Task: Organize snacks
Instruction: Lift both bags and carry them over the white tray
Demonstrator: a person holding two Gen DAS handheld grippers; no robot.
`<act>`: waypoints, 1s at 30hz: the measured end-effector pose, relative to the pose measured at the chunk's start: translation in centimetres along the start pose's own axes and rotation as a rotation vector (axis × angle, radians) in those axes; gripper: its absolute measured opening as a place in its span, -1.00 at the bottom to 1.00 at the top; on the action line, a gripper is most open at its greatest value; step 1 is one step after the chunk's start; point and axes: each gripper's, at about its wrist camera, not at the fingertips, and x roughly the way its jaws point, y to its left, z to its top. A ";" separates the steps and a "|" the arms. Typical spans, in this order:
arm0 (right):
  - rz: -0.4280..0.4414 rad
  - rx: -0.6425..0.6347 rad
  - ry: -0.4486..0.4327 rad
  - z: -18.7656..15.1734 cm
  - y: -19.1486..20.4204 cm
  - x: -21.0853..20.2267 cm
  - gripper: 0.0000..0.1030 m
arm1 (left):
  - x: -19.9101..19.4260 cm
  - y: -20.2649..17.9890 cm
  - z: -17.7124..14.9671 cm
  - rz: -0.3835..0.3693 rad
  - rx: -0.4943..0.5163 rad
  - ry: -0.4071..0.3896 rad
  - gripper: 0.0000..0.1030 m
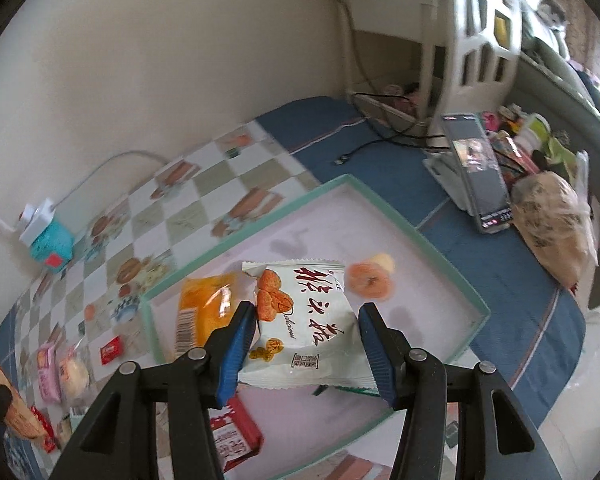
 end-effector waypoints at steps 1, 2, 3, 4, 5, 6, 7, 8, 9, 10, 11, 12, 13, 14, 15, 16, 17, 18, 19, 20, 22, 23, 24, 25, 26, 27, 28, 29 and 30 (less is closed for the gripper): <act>0.000 0.009 0.000 0.0 -0.3 0.0 0.10 | 0.1 -0.7 -0.2 -0.020 0.015 0.006 -0.22; -0.003 0.018 -0.002 0.1 -0.6 0.0 0.10 | 0.3 -1.8 -0.5 -0.051 0.034 0.016 -0.22; -0.008 0.024 -0.004 0.2 -1.0 -0.1 0.10 | 0.4 -2.7 -0.8 -0.074 0.047 0.027 -0.22; -0.011 0.030 -0.006 0.2 -1.2 -0.1 0.10 | 0.7 -3.9 -1.1 -0.100 0.065 0.039 -0.22; -0.014 0.037 -0.008 0.3 -1.5 -0.1 0.10 | 0.8 -4.9 -1.4 -0.121 0.085 0.049 -0.22; -0.018 0.045 -0.010 0.4 -1.8 -0.1 0.10 | 1.1 -6.3 -1.8 -0.144 0.114 0.064 -0.22; -0.022 0.055 -0.012 0.5 -2.2 -0.2 0.10 | 1.3 -7.3 -2.0 -0.159 0.133 0.074 -0.22; -0.027 0.065 -0.015 0.6 -2.6 -0.2 0.10 | 1.5 -8.4 -2.3 -0.178 0.155 0.086 -0.22; -0.030 0.071 -0.016 0.7 -2.9 -0.2 0.10 | 1.7 -9.2 -2.5 -0.191 0.171 0.096 -0.22; -0.034 0.079 -0.018 0.8 -3.4 -0.2 0.10 | 2.0 -10.2 -2.8 -0.205 0.190 0.106 -0.22; -0.038 0.087 -0.018 0.9 -3.7 -0.2 0.10 | 2.2 -11.2 -3.1 -0.216 0.210 0.114 -0.22; -0.043 0.097 -0.018 1.0 -4.1 -0.2 0.10 | 2.5 -12.1 -3.3 -0.223 0.230 0.121 -0.22; -0.046 0.106 -0.017 1.0 -4.5 -0.1 0.10 | 2.6 -12.7 -3.6 -0.226 0.244 0.127 -0.22; -0.048 0.114 -0.015 1.1 -4.8 -0.1 0.10 | 2.9 -13.5 -3.9 -0.230 0.262 0.135 -0.21; -0.050 0.120 -0.013 1.2 -5.0 0.0 0.10 | 3.1 -14.1 -4.1 -0.234 0.275 0.140 -0.22; -0.050 0.122 -0.011 1.3 -5.2 0.2 0.10 | 3.4 -14.7 -4.4 -0.240 0.287 0.148 -0.21; -0.050 0.122 -0.009 1.4 -5.3 0.3 0.10 | 3.8 -15.3 -4.6 -0.248 0.296 0.157 -0.21; -0.050 0.123 -0.004 1.4 -5.4 0.5 0.10 | 4.1 -15.8 -4.8 -0.256 0.302 0.167 -0.21; -0.050 0.121 -0.001 1.4 -5.4 0.6 0.10 | 4.3 -16.1 -5.0 -0.263 0.305 0.174 -0.21; -0.050 0.120 0.006 1.4 -5.5 0.9 0.10 | 4.6 -16.6 -5.2 -0.270 0.313 0.182 -0.21; -0.048 0.121 0.020 1.2 -5.5 1.4 0.10 | 5.3 -17.3 -5.5 -0.274 0.330 0.191 -0.21; -0.046 0.122 0.032 1.2 -5.5 1.8 0.11 | 5.6 -17.6 -5.7 -0.273 0.339 0.195 -0.21; -0.046 0.121 0.040 1.1 -5.5 2.2 0.11 | 5.9 -17.9 -6.0 -0.271 0.347 0.202 -0.21; -0.045 0.120 0.051 1.0 -5.6 2.6 0.11 | 6.3 -18.1 -6.2 -0.271 0.352 0.210 -0.21; -0.045 0.118 0.060 0.9 -5.5 2.9 0.11 | 6.6 -18.2 -6.4 -0.271 0.353 0.220 -0.21; -0.046 0.115 0.069 0.8 -5.5 3.2 0.11 | 7.0 -18.4 -6.6 -0.270 0.352 0.229 -0.21; -0.046 0.112 0.076 0.8 -5.5 3.4 0.11 | 7.3 -18.5 -6.9 -0.269 0.353 0.236 -0.21; -0.045 0.110 0.081 0.7 -5.5 3.6 0.11 | 7.6 -18.6 -7.0 -0.269 0.355 0.243 -0.21; -0.044 0.109 0.085 0.7 -5.5 3.7 0.11 | 7.9 -18.7 -7.1 -0.271 0.357 0.247 -0.21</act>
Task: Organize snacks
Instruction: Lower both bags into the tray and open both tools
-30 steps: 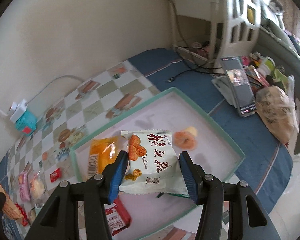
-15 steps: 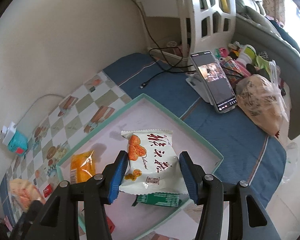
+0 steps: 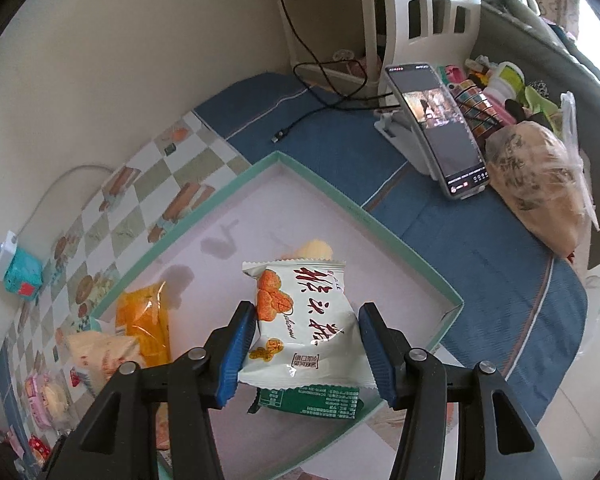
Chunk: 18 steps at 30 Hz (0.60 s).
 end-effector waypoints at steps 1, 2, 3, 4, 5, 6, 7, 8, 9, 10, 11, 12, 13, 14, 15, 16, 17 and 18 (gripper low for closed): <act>0.002 -0.001 0.004 0.0 0.0 0.2 0.11 | 0.2 -0.1 0.0 -0.002 0.001 0.003 -0.21; 0.005 -0.001 0.005 0.0 0.0 0.3 0.12 | 0.4 -0.2 -0.1 -0.003 0.001 0.006 -0.21; 0.009 0.000 0.007 0.0 0.0 0.4 0.12 | 0.6 -0.3 -0.1 -0.004 0.001 0.007 -0.21; 0.013 0.001 0.011 0.0 0.0 0.5 0.12 | 0.7 -0.4 -0.1 -0.005 0.002 0.007 -0.21; 0.017 0.002 0.015 0.0 0.1 0.6 0.13 | 0.8 -0.5 -0.2 -0.005 0.003 0.008 -0.21; 0.023 0.003 0.018 -0.1 0.1 0.8 0.13 | 0.9 -0.7 -0.2 -0.005 0.006 0.008 -0.21; 0.022 0.000 0.019 0.0 0.2 0.9 0.13 | 1.0 -0.8 -0.2 -0.005 0.009 0.009 -0.21; 0.021 -0.004 0.019 -0.1 0.3 1.0 0.13 | 1.1 -0.8 -0.2 -0.005 0.012 0.009 -0.21; 0.022 -0.005 0.020 -0.1 0.3 1.1 0.13 | 1.2 -0.9 -0.2 -0.002 0.014 0.008 -0.21; 0.023 -0.004 0.019 -0.1 0.3 1.1 0.15 | 1.3 -0.9 -0.2 0.001 0.014 0.006 -0.21; 0.026 -0.003 0.018 -0.1 0.3 1.1 0.15 | 1.4 -0.9 -0.2 0.008 0.012 0.007 -0.20; 0.031 -0.002 0.017 -0.1 0.3 1.0 0.15 | 1.4 -0.8 -0.1 0.015 0.013 0.006 -0.09; 0.037 0.000 0.017 -0.1 0.4 1.0 0.15 | 1.4 -0.9 -0.1 0.022 0.016 0.002 0.15; 0.038 0.002 0.019 0.0 0.3 1.0 0.16 | 1.3 -0.9 -0.1 0.030 0.017 -0.005 0.24; 0.035 0.004 0.021 0.0 0.4 1.1 0.19 | 1.1 -0.9 0.0 0.032 0.017 -0.014 0.28; 0.039 0.006 0.021 0.0 0.3 1.1 0.26 | 1.0 -0.8 0.0 0.030 0.017 -0.018 0.28; 0.042 0.008 0.022 0.0 0.3 1.1 0.31 | 1.0 -0.7 0.1 0.028 0.018 -0.017 0.28; 0.041 0.008 0.022 0.0 0.3 1.1 0.33 | 0.9 -0.6 0.1 0.030 0.016 -0.013 0.29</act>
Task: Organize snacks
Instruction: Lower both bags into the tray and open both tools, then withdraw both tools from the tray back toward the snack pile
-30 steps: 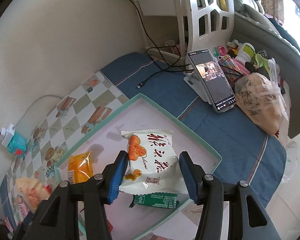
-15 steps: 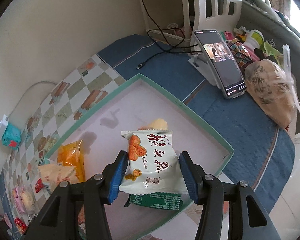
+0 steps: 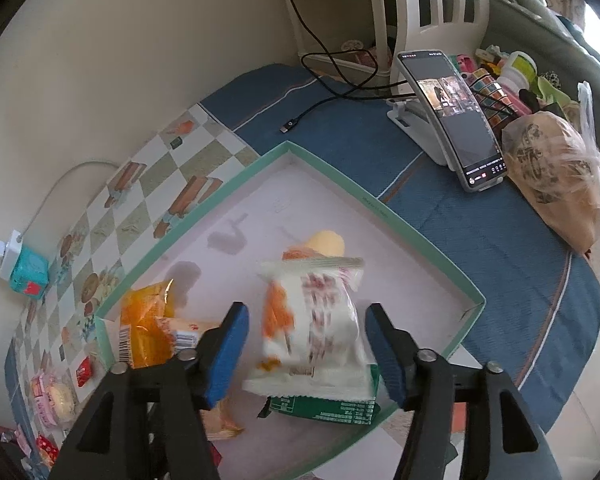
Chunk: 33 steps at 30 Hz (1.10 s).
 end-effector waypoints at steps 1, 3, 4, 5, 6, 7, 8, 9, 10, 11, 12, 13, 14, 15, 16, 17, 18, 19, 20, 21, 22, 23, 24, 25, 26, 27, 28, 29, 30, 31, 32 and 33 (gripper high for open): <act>-0.003 -0.002 -0.001 0.0 0.0 -0.1 0.34 | 0.1 0.1 0.0 0.008 -0.004 0.010 0.29; -0.009 -0.003 -0.002 0.0 0.0 -0.1 0.37 | 0.2 0.6 0.0 0.022 -0.015 0.033 0.30; -0.014 -0.001 -0.002 0.0 0.0 -0.2 0.45 | 0.2 0.9 0.0 0.031 -0.026 0.046 0.32; -0.020 -0.001 -0.001 0.0 0.0 -0.2 0.63 | 0.2 1.3 0.0 0.039 -0.037 0.057 0.35; -0.028 0.002 -0.001 0.0 0.0 -0.2 0.71 | 0.1 1.9 0.0 0.050 -0.056 0.067 0.41; -0.034 0.005 -0.002 0.0 -0.1 -0.2 0.78 | -0.1 2.3 0.0 0.058 -0.069 0.071 0.43; -0.038 0.008 -0.004 0.0 -0.2 -0.2 0.78 | -0.2 3.0 0.0 0.070 -0.085 0.075 0.44; -0.043 0.009 -0.004 0.0 -0.3 -0.2 0.78 | -0.3 3.5 0.1 0.088 -0.098 0.080 0.46; -0.048 0.007 -0.002 0.0 -0.3 -0.2 0.79 | -0.4 4.0 0.1 0.104 -0.108 0.083 0.51; -0.055 0.005 0.000 0.0 -0.3 -0.2 0.85 | -0.6 4.6 0.0 0.121 -0.119 0.082 0.54; -0.063 0.001 0.003 0.0 -0.3 -0.1 0.94 | -0.8 5.3 0.1 0.138 -0.133 0.077 0.62; -0.069 -0.002 0.007 -0.1 -0.3 0.0 1.00 | -1.0 6.0 0.1 0.152 -0.150 0.069 0.66; -0.074 -0.005 0.004 -0.1 -0.2 0.0 1.00 | -1.1 6.6 0.1 0.163 -0.166 0.063 0.67; -0.079 -0.010 0.005 -0.1 -0.2 0.1 1.00 | -1.3 7.5 0.1 0.180 -0.186 0.055 0.74; -0.082 -0.016 0.007 -0.1 -0.1 0.1 1.00 | -1.4 8.0 0.1 0.193 -0.198 0.050 0.89; -0.084 -0.021 0.007 -0.1 0.0 0.1 1.00 | -1.6 8.6 0.1 0.220 -0.216 0.039 0.95; -0.087 -0.026 0.007 -0.2 0.2 0.1 1.00 | -1.8 9.1 0.1 0.253 -0.230 0.034 0.97; -0.089 -0.031 0.009 -0.2 0.3 0.1 1.00 | -2.0 9.6 0.1 0.284 -0.240 0.028 0.97; -0.091 -0.038 0.010 -0.3 0.5 0.1 1.00 | -2.1 10.0 0.2 0.295 -0.246 0.018 0.97; -0.092 -0.045 0.011 -0.4 0.7 0.1 1.00 | -2.3 10.5 0.2 0.293 -0.256 0.009 0.97; -0.092 -0.052 0.010 -0.5 0.9 0.0 1.00 | -2.5 11.1 0.2 0.286 -0.275 0.004 0.97; -0.092 -0.058 0.010 -0.6 1.2 0.0 1.00 | -2.8 11.6 0.2 0.281 -0.296 -0.001 0.97; -0.090 -0.065 0.010 -0.6 1.3 0.0 1.00 | -3.0 12.0 0.1 0.279 -0.308 -0.009 0.97; -0.085 -0.072 0.009 -0.7 1.6 -0.1 1.00 | -3.4 12.4 0.2 0.280 -0.318 -0.021 0.97; -0.082 -0.079 0.009 -0.8 1.8 -0.2 1.00 | -3.7 12.7 0.2 0.286 -0.322 -0.029 0.97; -0.082 -0.086 0.009 -1.0 2.1 -0.2 1.00 | -4.0 12.9 0.3 0.296 -0.325 -0.038 0.97; -0.084 -0.091 0.009 -1.0 2.2 -0.2 1.00 | -4.3 13.2 0.3 0.302 -0.327 -0.047 0.97; -0.088 -0.098 0.009 -1.2 2.5 -0.3 1.00 | -4.6 13.4 0.4 0.305 -0.330 -0.056 0.97; -0.091 -0.103 0.010 -1.3 2.7 -0.3 1.00 | -4.9 13.7 0.4 0.307 -0.337 -0.066 0.97; -0.093 -0.111 0.010 -1.5 3.0 -0.4 1.00 | -5.3 14.0 0.5 0.309 -0.345 -0.078 0.97; -0.091 -0.118 0.010 -1.7 3.3 -0.5 1.00 | -5.7 14.4 0.4 0.310 -0.355 -0.091 0.97; -0.087 -0.127 0.009 -1.8 3.7 -0.6 1.00 | -6.1 14.7 0.4 0.311 -0.363 -0.100 0.97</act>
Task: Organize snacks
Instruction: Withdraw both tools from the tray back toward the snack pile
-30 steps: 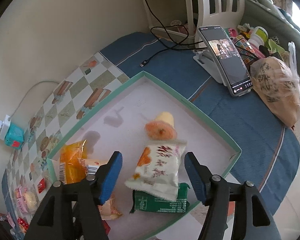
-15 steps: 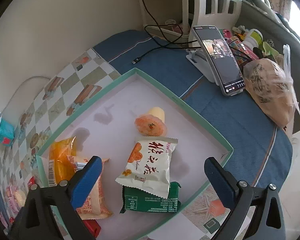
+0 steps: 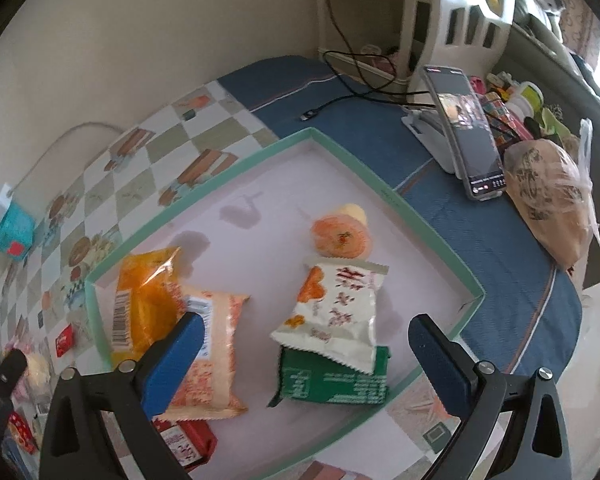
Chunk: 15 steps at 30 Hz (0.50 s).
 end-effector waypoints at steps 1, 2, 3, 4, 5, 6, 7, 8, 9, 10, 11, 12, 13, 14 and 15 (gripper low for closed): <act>0.004 -0.011 -0.001 -0.2 0.5 -0.2 1.00 | -0.3 0.5 0.1 0.002 -0.012 -0.009 0.97; 0.007 -0.020 -0.003 -0.3 0.9 -0.4 1.00 | -0.6 1.0 0.3 0.007 -0.025 -0.017 0.97; 0.010 -0.029 -0.007 -0.4 1.3 -0.6 1.00 | -0.8 1.4 0.4 0.011 -0.038 -0.025 0.97; 0.014 -0.039 -0.011 -0.6 1.8 -0.8 1.00 | -1.2 2.0 0.5 0.017 -0.055 -0.038 0.97; 0.019 -0.049 -0.013 -0.8 2.3 -1.0 1.00 | -1.6 2.5 0.5 0.027 -0.073 -0.051 0.97; 0.027 -0.061 -0.016 -1.0 2.8 -1.3 1.00 | -1.9 3.0 0.6 0.035 -0.087 -0.058 0.97; 0.032 -0.067 -0.016 -1.1 3.2 -1.4 1.00 | -2.3 3.6 0.7 0.047 -0.108 -0.069 0.97; 0.037 -0.077 -0.018 -1.3 3.6 -1.6 1.00 | -2.6 4.1 0.8 0.054 -0.123 -0.077 0.97; 0.039 -0.088 -0.021 -1.5 4.1 -1.9 1.00 | -2.8 4.6 0.9 0.060 -0.135 -0.081 0.97; 0.040 -0.101 -0.026 -1.8 4.6 -2.1 1.00 | -2.9 5.2 1.0 0.068 -0.150 -0.078 0.97; 0.040 -0.116 -0.030 -2.0 5.1 -2.3 1.00 | -3.0 5.7 1.1 0.072 -0.161 -0.073 0.97; 0.040 -0.131 -0.035 -2.3 5.7 -2.6 1.00 | -3.1 6.3 1.1 0.075 -0.174 -0.069 0.97; 0.042 -0.143 -0.038 -2.5 6.1 -2.7 1.00 | -3.3 7.0 1.2 0.080 -0.189 -0.068 0.97; 0.046 -0.157 -0.040 -2.7 6.5 -2.8 1.00 | -3.4 7.5 1.2 0.090 -0.199 -0.069 0.97; 0.054 -0.175 -0.042 -3.0 7.2 -3.0 1.00 | -3.6 8.4 1.2 0.113 -0.214 -0.069 0.97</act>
